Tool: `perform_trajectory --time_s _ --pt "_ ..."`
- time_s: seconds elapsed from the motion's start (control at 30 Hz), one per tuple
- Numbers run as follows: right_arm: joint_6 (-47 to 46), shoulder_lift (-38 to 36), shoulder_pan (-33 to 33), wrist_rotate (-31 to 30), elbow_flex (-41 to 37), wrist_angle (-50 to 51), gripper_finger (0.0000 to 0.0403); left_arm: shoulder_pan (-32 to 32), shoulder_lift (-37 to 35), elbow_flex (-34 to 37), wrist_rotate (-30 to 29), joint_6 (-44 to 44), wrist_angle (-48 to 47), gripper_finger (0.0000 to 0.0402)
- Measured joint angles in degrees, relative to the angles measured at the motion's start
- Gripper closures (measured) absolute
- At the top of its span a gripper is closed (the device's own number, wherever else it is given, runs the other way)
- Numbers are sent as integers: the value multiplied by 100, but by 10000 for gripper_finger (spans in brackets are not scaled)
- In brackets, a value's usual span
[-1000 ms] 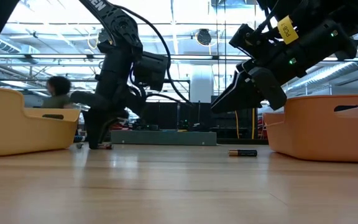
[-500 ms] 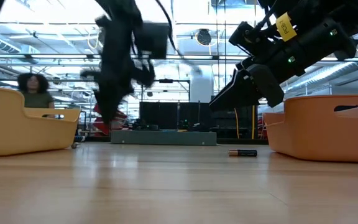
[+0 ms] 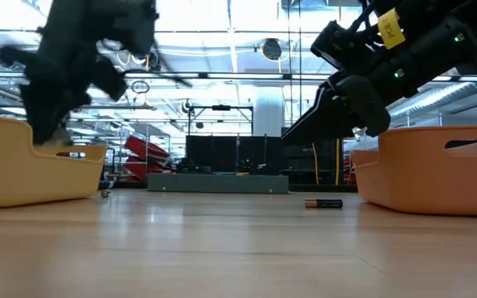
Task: Sort batteries
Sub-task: Put the white battery into the yellow bin
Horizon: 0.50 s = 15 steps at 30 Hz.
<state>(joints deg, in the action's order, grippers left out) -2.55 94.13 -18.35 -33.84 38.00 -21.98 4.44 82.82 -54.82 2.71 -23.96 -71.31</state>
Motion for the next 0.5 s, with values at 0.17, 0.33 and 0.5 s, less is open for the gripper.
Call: perform_trajectory --time_s 0.17,0.33,0.5 --pt "-138 0 -91 -104 0 1 277 33 -102 240 11 -269 16 263" --pt "-281 0 -96 -107 0 73 277 -72 -106 -365 -6 33 -231 188" --pt "-268 0 -94 -118 0 86 277 -443 -28 -707 -860 299 474 184"
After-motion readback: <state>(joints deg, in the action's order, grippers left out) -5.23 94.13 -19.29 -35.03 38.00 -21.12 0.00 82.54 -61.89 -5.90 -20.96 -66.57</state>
